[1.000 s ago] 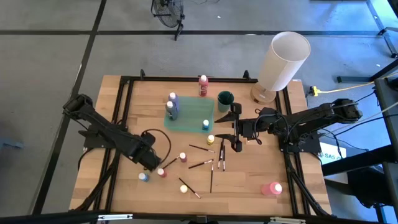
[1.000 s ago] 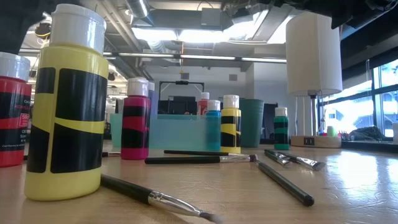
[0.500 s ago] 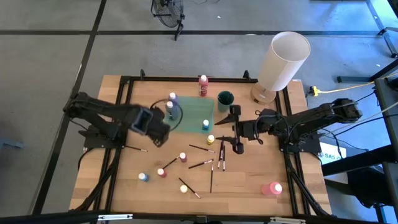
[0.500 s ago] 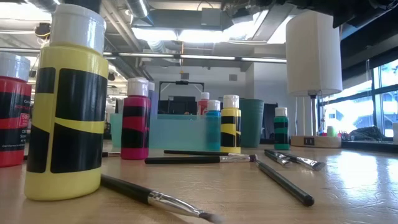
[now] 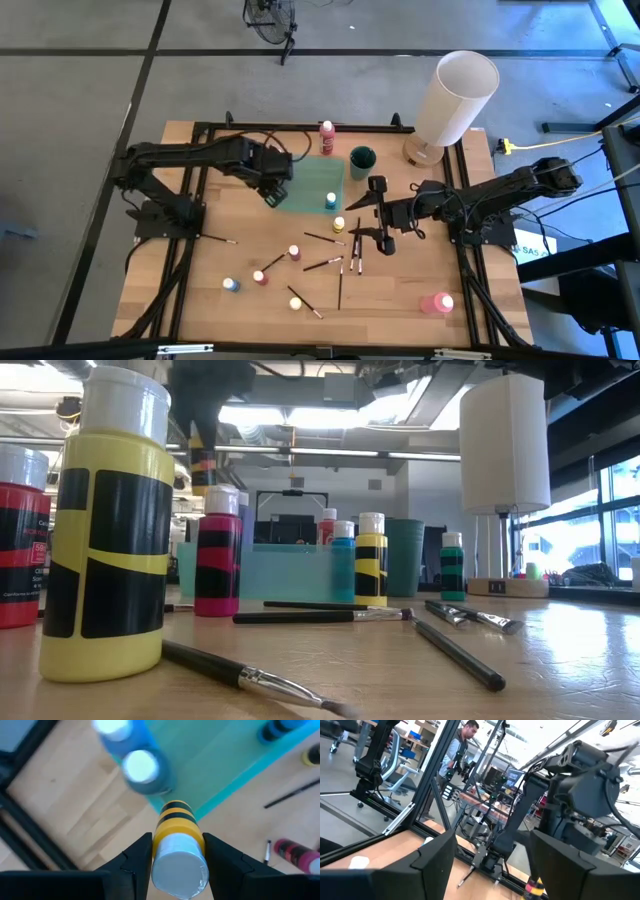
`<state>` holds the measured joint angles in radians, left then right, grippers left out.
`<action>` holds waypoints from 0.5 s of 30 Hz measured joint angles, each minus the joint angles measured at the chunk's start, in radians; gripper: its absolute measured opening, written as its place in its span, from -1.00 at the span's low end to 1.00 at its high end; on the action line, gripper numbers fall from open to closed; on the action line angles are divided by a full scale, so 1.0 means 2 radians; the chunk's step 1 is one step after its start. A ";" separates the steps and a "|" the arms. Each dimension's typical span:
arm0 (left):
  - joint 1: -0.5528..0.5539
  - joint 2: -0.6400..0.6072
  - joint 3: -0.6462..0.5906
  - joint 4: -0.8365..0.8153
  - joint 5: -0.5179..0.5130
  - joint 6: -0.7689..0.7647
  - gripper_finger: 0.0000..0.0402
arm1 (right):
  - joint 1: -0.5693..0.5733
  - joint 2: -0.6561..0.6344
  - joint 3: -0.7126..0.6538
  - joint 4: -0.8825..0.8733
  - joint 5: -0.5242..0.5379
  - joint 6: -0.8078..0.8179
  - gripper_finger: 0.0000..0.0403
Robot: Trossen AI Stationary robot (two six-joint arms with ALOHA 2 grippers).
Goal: Pick & Place Paint Supplies
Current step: Put the left small yellow paint bottle into the green bin
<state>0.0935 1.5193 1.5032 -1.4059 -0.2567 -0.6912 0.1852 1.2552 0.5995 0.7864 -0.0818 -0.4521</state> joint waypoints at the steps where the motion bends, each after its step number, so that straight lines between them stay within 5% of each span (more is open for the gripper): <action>1: 0.000 0.006 0.000 0.004 0.007 0.007 -0.27 | 0.000 0.000 0.000 -0.001 0.000 0.000 0.28; 15: 0.013 0.079 0.000 0.039 0.020 0.157 -0.27 | 0.000 0.000 0.000 -0.003 0.001 -0.006 0.28</action>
<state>0.1190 1.6779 1.5028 -1.3285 -0.2167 -0.3769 0.1848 1.2552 0.5995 0.7807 -0.0807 -0.4634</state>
